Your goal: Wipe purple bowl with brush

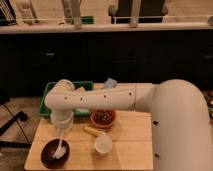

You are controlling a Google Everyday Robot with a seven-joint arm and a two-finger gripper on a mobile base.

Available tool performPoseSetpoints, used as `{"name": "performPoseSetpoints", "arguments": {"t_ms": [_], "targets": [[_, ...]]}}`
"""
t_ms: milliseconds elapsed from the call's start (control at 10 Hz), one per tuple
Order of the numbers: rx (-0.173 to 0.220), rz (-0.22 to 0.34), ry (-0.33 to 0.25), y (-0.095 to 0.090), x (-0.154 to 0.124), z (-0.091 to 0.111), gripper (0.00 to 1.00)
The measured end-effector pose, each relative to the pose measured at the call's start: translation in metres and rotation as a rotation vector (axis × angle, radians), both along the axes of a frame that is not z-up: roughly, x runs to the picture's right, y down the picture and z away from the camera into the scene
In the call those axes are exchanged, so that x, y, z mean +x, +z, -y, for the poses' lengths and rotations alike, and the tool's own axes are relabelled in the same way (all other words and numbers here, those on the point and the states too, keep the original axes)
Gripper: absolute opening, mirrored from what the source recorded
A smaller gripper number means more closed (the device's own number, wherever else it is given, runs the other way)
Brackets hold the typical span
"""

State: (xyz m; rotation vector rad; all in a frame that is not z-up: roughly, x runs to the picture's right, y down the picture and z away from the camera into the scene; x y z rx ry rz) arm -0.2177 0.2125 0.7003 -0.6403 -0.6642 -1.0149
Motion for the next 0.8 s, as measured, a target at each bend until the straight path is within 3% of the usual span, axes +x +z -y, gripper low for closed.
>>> {"name": "performPoseSetpoints", "arguments": {"t_ms": [500,800], "targets": [[-0.050,0.069,-0.024,-0.018,-0.011,-0.019,0.00],[-0.058,0.051,-0.014,-0.023,0.009,-0.020,0.00]]}}
